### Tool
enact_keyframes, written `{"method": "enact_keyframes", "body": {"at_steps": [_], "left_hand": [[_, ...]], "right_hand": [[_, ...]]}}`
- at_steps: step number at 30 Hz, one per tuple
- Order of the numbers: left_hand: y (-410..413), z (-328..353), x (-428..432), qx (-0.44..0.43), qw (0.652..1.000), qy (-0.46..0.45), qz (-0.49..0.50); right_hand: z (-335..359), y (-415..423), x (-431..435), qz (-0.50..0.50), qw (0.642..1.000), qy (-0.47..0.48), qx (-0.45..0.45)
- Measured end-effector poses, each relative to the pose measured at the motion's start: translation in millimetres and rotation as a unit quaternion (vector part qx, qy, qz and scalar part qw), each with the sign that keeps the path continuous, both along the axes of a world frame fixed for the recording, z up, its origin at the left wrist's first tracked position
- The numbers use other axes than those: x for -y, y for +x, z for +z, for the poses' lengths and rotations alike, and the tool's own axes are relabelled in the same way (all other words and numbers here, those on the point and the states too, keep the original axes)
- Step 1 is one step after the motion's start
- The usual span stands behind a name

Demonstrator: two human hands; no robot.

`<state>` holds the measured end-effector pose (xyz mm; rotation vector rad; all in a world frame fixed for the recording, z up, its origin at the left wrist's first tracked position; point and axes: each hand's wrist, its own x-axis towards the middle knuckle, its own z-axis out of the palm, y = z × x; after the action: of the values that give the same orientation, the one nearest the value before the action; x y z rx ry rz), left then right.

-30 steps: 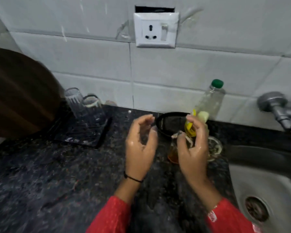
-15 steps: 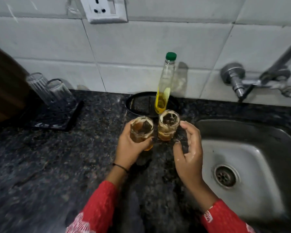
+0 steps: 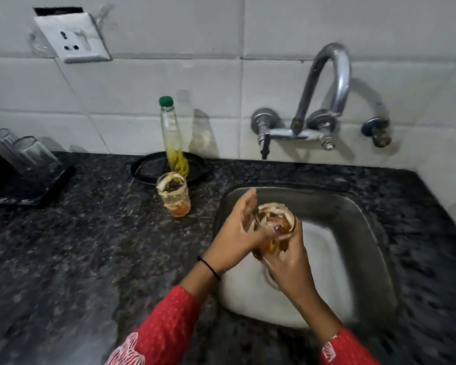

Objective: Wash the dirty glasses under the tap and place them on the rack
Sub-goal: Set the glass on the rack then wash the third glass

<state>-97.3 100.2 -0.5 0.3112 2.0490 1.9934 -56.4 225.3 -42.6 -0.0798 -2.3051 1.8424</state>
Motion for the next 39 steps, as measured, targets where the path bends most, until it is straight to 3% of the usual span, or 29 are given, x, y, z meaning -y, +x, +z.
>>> {"method": "enact_keyframes", "body": {"at_steps": [5,9,13,15,18,20,22,24,26,28,30,33,36,39], "left_hand": [[-68.8,16.9,-62.2,0.01,0.976,0.025,0.214],[-138.9,32.5,-87.4,0.004,0.963,0.003,0.269],[-179.9,36.2,-100.9,0.074,0.946,0.014,0.316],[-186.2,34.6,-101.4,0.102,0.926,0.045,0.361],[-196.3,31.6,-91.6,0.198,0.864,0.18,0.427],[-193.4,32.7,-84.4,0.235,0.856,0.24,0.393],[-179.2,28.3,-81.6,0.226,0.875,0.261,0.338],[-150.5,10.3,-79.3,0.216,0.908,0.213,0.29],[-115.9,-21.9,-78.7,0.274,0.929,0.147,0.2],[-83.6,-60.3,-80.4,0.392,0.905,0.144,0.077],[-55.4,-82.9,-87.2,0.443,0.878,0.178,-0.026],[-42.1,-96.1,-100.6,0.44,0.872,0.213,-0.004],[-47.1,-99.6,-106.1,0.448,0.862,0.231,0.055],[-55.8,-100.7,-105.9,0.449,0.861,0.233,0.053]], "right_hand": [[-2.8,-4.2,-45.0,-0.043,0.999,-0.013,0.028],[-7.5,-18.0,-55.7,-0.037,0.997,-0.018,0.058],[-13.5,-27.0,-56.6,-0.04,0.996,-0.029,0.076],[-13.4,-30.2,-58.7,-0.043,0.995,-0.032,0.081],[-12.7,-35.7,-60.9,-0.05,0.993,-0.039,0.099],[-12.1,-38.4,-61.2,-0.058,0.992,-0.027,0.106],[-11.9,-40.2,-61.4,-0.066,0.992,-0.016,0.106],[-10.3,-40.7,-60.4,-0.068,0.992,-0.006,0.106],[-8.6,-42.0,-60.6,-0.076,0.992,0.009,0.105],[-8.6,-44.0,-61.1,-0.085,0.99,0.016,0.108],[-6.1,-43.4,-60.1,-0.087,0.99,0.028,0.111],[-0.6,-41.6,-60.2,-0.041,0.986,0.134,0.091],[4.8,-46.7,-66.4,-0.009,0.926,0.377,0.015],[15.9,-53.8,-70.2,0.043,0.893,0.443,0.065]]}}
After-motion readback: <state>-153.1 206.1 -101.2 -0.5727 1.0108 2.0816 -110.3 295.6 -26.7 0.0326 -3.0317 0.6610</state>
